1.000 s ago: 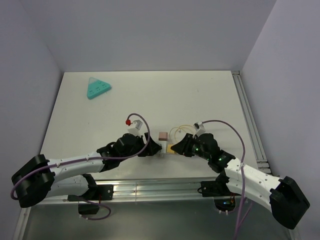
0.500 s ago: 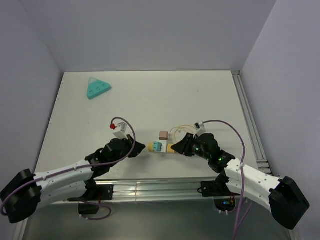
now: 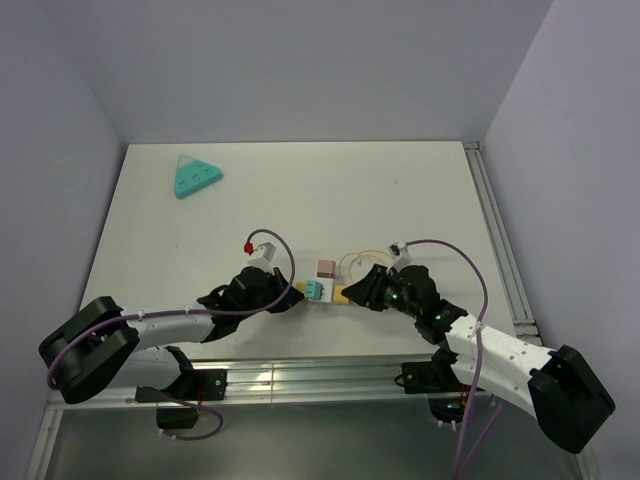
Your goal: Insert the plug
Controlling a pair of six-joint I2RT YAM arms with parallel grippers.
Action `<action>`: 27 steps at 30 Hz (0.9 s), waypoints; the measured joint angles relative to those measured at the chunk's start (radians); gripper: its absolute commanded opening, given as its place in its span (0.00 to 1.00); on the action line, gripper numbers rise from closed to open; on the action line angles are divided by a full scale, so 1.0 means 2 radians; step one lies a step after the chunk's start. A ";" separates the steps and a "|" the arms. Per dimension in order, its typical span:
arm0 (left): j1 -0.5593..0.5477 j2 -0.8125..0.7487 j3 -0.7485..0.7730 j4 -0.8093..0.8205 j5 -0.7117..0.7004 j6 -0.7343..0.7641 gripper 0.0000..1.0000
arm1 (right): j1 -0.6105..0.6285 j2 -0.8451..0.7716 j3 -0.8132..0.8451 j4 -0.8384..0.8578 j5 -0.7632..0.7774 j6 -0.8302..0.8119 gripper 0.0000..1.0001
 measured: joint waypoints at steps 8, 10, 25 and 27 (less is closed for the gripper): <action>0.002 -0.003 0.004 0.009 0.001 0.006 0.00 | -0.022 0.011 -0.013 0.030 -0.025 0.002 0.00; 0.004 -0.002 0.010 0.009 0.004 0.009 0.00 | -0.031 0.018 -0.016 0.040 -0.035 0.002 0.00; 0.024 0.058 0.044 0.021 0.032 0.028 0.00 | -0.083 0.133 -0.028 0.175 -0.112 0.007 0.00; 0.026 0.062 0.044 0.021 0.035 0.030 0.00 | -0.088 0.148 -0.028 0.194 -0.121 0.007 0.00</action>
